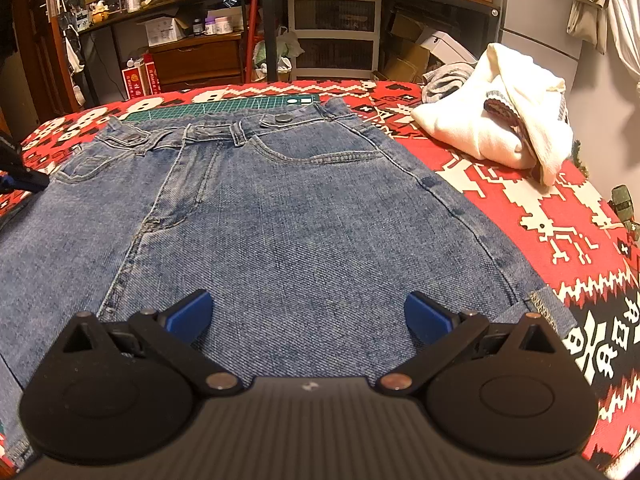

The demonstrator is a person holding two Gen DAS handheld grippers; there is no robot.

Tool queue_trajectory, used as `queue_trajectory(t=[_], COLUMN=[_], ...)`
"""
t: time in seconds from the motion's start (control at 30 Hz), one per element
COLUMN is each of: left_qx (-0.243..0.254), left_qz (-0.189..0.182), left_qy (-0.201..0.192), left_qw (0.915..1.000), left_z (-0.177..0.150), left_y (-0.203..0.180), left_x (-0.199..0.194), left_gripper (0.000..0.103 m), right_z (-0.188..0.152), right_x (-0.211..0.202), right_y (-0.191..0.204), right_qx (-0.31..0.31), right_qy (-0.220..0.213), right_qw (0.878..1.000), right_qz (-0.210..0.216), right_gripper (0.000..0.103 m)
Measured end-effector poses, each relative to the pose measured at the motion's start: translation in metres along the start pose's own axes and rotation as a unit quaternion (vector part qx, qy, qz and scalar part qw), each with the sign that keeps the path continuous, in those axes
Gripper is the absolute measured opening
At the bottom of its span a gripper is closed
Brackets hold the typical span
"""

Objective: Fold clothes

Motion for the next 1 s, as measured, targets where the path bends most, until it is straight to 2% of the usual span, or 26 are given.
queue_trajectory(t=[0.5, 1.0], left_qx=[0.019, 0.037], left_qz=[0.025, 0.047], left_qy=[-0.004, -0.005], left_qw=[0.9995, 0.9982], left_z=[-0.054, -0.092], left_y=[0.041, 0.057], left_x=[-0.042, -0.065], left_gripper=[0.006, 0.006], right_z=[0.001, 0.001], right_x=[0.001, 0.002], right_y=[0.001, 0.0], right_qx=[0.002, 0.002], right_qy=[0.004, 0.003], right_qw=[1.0, 1.0], right_qz=[-0.001, -0.001], right_gripper=[0.103, 0.103])
Point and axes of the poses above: each gripper's, at about its wrist camera, not at the fingertips, and x roughly the way its jaws point, y to its left, z to its top, the point moved 4 cm from there along x, roughly the way its jaws point, and after that the axes turned 15 degrees about y, right-handed, at the moved point
